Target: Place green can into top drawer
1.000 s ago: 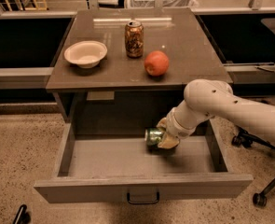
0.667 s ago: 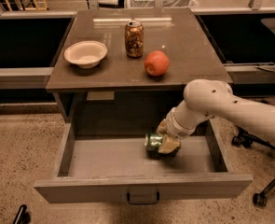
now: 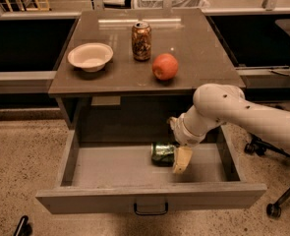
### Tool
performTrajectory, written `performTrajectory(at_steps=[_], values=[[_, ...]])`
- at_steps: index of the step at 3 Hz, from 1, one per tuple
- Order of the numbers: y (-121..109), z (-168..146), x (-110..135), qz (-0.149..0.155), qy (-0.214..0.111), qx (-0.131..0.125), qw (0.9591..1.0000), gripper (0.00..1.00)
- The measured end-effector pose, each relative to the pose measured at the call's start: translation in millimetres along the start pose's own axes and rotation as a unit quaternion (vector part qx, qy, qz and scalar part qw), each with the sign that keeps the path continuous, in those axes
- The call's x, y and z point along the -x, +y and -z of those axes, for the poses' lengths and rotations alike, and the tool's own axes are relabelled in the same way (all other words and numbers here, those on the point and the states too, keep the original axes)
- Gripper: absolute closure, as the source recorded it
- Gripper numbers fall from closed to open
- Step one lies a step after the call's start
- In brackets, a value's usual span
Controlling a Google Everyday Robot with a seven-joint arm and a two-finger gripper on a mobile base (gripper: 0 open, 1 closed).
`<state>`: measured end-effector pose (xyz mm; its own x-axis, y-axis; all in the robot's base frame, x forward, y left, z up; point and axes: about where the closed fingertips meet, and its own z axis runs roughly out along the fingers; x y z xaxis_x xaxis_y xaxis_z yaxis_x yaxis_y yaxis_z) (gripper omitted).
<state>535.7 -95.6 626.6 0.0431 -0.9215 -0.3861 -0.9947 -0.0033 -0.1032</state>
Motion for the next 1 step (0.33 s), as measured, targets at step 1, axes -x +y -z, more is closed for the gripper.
performTrajectory(at_steps=[1], values=[[0.0, 0.0, 0.0, 0.0, 0.0, 0.0, 1.0, 0.0]])
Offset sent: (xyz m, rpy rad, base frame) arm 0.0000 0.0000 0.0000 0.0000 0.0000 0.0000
